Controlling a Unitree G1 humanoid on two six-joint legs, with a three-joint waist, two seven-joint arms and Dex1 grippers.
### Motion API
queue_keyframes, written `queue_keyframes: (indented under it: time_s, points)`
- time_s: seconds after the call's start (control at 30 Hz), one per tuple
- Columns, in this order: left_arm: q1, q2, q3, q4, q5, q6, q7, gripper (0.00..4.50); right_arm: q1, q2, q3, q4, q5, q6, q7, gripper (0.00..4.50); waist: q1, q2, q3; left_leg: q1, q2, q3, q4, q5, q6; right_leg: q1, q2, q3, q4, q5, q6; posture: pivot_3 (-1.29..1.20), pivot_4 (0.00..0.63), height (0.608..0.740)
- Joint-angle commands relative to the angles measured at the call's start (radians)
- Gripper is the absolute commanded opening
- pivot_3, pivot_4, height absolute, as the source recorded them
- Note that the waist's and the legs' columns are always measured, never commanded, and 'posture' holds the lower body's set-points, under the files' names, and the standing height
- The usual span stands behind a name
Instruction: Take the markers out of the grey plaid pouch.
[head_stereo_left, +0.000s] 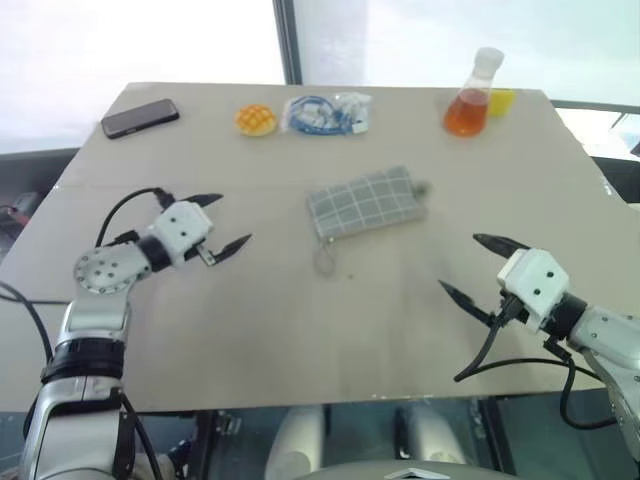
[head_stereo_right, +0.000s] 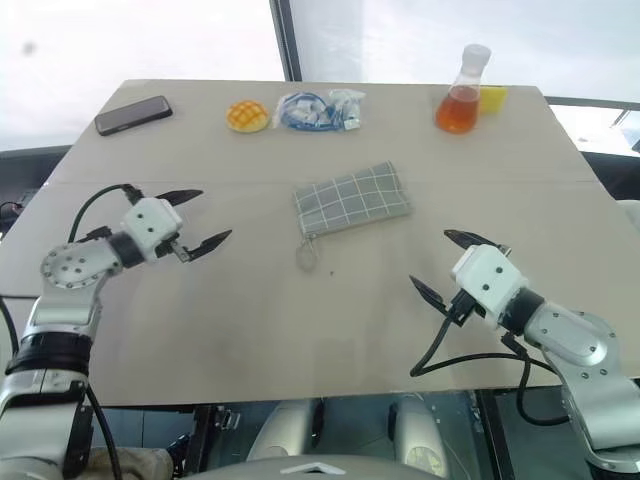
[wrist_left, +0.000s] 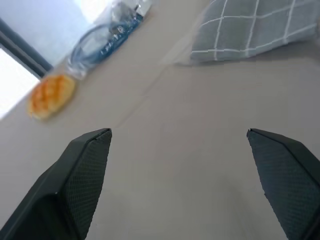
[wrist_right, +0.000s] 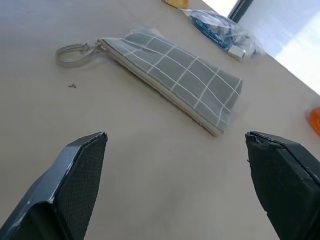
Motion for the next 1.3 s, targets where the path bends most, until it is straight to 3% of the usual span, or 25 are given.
queue_keyframes:
  time_s: [0.03, 0.17, 0.4, 0.57, 0.7, 0.8, 0.9, 1.03, 1.17, 1.3]
  points:
    - [-0.153, 0.011, -0.120, 0.238, 0.205, -0.348, 0.115, 4.50, -0.065, -0.019, 0.027, -0.017, -0.012, -0.060, 0.022, 4.48, 0.002, 0.000, 0.000, 0.000, 0.000, 0.000, 0.000, 0.000, 0.000, 0.000, 0.000, 0.000, 0.000, 0.000, 0.000, 0.00, 0.150, 0.740]
    - [-0.337, -0.017, -0.290, 0.473, 0.459, -0.529, 0.337, 4.50, -0.069, -0.060, 0.006, -0.049, 0.059, -0.067, 0.103, 4.48, 0.006, -0.001, 0.000, -0.002, -0.001, 0.000, 0.000, 0.000, 0.000, 0.001, 0.001, 0.000, 0.000, 0.002, 0.005, 0.00, 0.150, 0.740]
    - [-0.515, -0.074, -0.559, 0.616, 0.804, -0.558, 0.812, 4.50, -0.044, -0.057, -0.065, -0.143, 0.250, 0.082, 0.088, 4.48, 0.005, -0.002, 0.000, 0.000, -0.001, -0.001, 0.003, 0.000, 0.001, 0.002, 0.001, 0.000, 0.004, 0.000, 0.009, 0.00, 0.150, 0.740]
    - [-0.590, -0.146, -0.714, 0.666, 0.960, -0.524, 1.078, 4.50, -0.021, -0.048, -0.098, -0.195, 0.340, 0.168, 0.039, 4.48, 0.012, -0.003, -0.001, 0.000, -0.001, -0.001, 0.008, 0.000, 0.000, 0.005, 0.001, -0.001, 0.005, 0.000, 0.011, 0.00, 0.150, 0.740]
    - [-0.630, -0.187, -0.779, 0.700, 1.010, -0.499, 1.186, 4.50, 0.011, -0.048, -0.110, -0.233, 0.371, 0.200, 0.008, 4.48, 0.011, -0.004, -0.001, -0.001, -0.001, 0.000, 0.009, 0.000, 0.000, 0.005, 0.000, 0.000, 0.005, 0.001, 0.011, 0.00, 0.150, 0.740]
    - [-0.649, -0.222, -0.803, 0.723, 1.018, -0.484, 1.190, 3.60, 0.021, -0.044, -0.114, -0.253, 0.381, 0.211, -0.019, 4.50, 0.010, -0.004, -0.001, -0.001, -0.001, 0.000, 0.009, 0.000, 0.001, 0.004, 0.000, -0.001, 0.005, 0.001, 0.011, 0.00, 0.150, 0.740]
    - [-0.658, -0.237, -0.817, 0.733, 1.016, -0.475, 1.200, 2.16, 0.024, -0.044, -0.113, -0.264, 0.384, 0.217, -0.041, 4.50, 0.008, -0.004, -0.001, -0.002, -0.001, 0.000, 0.009, 0.000, 0.001, 0.004, 0.000, -0.001, 0.005, 0.001, 0.011, 0.00, 0.150, 0.740]
    - [-0.657, -0.240, -0.762, 0.745, 0.935, -0.509, 1.155, 0.06, 0.011, -0.046, -0.080, -0.267, 0.348, 0.229, -0.088, 4.50, 0.007, -0.004, -0.001, -0.001, -0.001, 0.000, 0.009, 0.000, 0.001, 0.004, 0.000, -0.001, 0.005, 0.001, 0.011, 0.00, 0.150, 0.740]
    - [-0.639, -0.289, -0.497, 0.772, 0.554, -0.595, 0.765, 0.06, -0.024, -0.039, -0.051, -0.274, 0.362, 0.332, -0.169, 4.50, 0.004, -0.005, 0.000, -0.001, -0.001, 0.000, 0.009, 0.000, 0.000, 0.004, 0.000, -0.001, 0.005, 0.001, 0.011, 0.00, 0.150, 0.740]
    - [-0.589, -0.399, -0.242, 0.659, 0.106, -0.455, 0.232, 0.06, -0.127, -0.004, -0.005, -0.256, 0.434, 0.498, -0.257, 4.50, 0.003, -0.006, 0.000, -0.003, -0.001, 0.000, 0.009, 0.000, 0.001, 0.003, 0.000, -0.002, 0.005, 0.003, 0.006, 0.00, 0.150, 0.740]
